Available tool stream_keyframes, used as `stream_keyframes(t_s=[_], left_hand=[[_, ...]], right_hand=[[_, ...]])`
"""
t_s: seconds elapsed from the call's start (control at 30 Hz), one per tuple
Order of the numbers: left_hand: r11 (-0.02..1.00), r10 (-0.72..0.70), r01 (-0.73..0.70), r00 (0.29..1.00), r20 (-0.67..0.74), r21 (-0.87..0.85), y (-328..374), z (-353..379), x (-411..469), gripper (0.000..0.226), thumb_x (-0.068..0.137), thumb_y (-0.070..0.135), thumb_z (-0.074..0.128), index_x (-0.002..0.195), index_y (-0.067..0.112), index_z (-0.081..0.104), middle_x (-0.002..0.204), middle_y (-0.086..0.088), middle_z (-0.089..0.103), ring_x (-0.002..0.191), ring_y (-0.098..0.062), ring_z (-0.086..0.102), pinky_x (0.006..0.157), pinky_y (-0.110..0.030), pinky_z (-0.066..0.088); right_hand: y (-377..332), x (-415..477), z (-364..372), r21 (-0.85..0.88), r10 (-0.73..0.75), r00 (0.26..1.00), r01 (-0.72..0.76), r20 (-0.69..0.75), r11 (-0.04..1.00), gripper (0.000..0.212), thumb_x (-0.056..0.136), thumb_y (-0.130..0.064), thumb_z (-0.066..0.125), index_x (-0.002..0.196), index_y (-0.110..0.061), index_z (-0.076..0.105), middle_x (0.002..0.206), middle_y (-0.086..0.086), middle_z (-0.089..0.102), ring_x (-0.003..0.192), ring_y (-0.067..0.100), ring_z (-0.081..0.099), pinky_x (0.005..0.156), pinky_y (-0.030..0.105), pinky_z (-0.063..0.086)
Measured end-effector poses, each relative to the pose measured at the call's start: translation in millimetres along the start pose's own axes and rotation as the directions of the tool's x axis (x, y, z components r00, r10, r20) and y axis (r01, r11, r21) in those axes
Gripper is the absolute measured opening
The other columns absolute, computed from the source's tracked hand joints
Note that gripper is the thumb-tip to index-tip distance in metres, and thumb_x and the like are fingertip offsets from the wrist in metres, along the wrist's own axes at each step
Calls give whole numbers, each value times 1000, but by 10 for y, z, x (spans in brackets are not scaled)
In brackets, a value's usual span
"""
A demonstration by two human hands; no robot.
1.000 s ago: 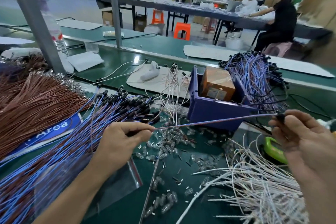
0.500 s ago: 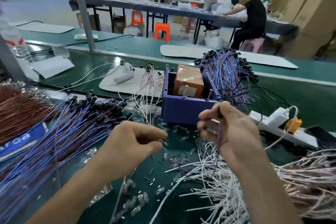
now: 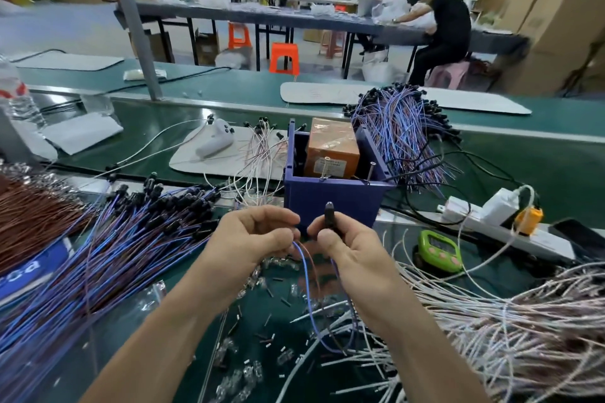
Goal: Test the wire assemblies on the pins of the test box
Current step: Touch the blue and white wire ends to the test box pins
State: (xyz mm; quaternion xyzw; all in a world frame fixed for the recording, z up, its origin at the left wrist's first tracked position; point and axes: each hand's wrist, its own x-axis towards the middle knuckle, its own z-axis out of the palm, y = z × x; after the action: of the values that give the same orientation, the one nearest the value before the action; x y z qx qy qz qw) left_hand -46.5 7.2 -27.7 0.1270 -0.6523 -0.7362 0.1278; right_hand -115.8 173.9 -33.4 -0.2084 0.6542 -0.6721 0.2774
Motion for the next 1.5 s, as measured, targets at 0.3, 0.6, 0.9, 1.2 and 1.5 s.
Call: stream_keyframes(t_s=[0.3, 0.6, 0.9, 1.2, 1.5], left_hand=[[996, 86, -78, 981, -176, 52, -113, 65, -15, 57, 66, -6, 87, 112, 26, 76, 96, 0, 78, 72, -11, 71, 69, -23, 59], [986, -109, 101, 993, -50, -135, -179, 208, -69, 7, 69, 19, 77, 72, 13, 80, 64, -8, 67, 57, -14, 61, 63, -22, 58], [997, -70, 65, 990, -123, -44, -190, 208, -87, 25, 87, 1, 73, 72, 19, 80, 75, -7, 75, 65, -16, 68, 70, -28, 59], [995, 78, -60, 959, -273, 76, -182, 210, -83, 29, 87, -1, 72, 75, 24, 79, 67, -10, 74, 62, -16, 70, 64, -26, 59], [975, 88, -152, 934, -347, -163, -150, 167, -83, 10, 84, 3, 77, 82, 12, 82, 73, -12, 75, 67, -14, 71, 66, -17, 55]], right_hand=[[182, 44, 93, 41, 6, 999, -5, -40, 999, 8, 93, -3, 66, 92, -11, 66, 64, 6, 70, 50, 21, 45, 43, 21, 38], [189, 25, 154, 153, 10, 978, 23, -209, 988, 11, 94, 0, 66, 87, -8, 65, 71, 14, 72, 68, 30, 57, 57, 34, 47], [170, -43, 134, 159, 11, 980, 21, -198, 987, 7, 90, 3, 71, 85, 0, 67, 74, 21, 73, 56, 17, 60, 47, 22, 43], [64, -93, 10, 170, 10, 963, 37, -269, 985, 20, 86, 5, 73, 72, -8, 69, 70, 23, 71, 45, 12, 50, 47, 22, 41], [39, -134, -30, 116, 27, 974, 0, -226, 993, 29, 80, 11, 73, 63, -13, 70, 62, 13, 62, 50, 13, 58, 45, 17, 40]])
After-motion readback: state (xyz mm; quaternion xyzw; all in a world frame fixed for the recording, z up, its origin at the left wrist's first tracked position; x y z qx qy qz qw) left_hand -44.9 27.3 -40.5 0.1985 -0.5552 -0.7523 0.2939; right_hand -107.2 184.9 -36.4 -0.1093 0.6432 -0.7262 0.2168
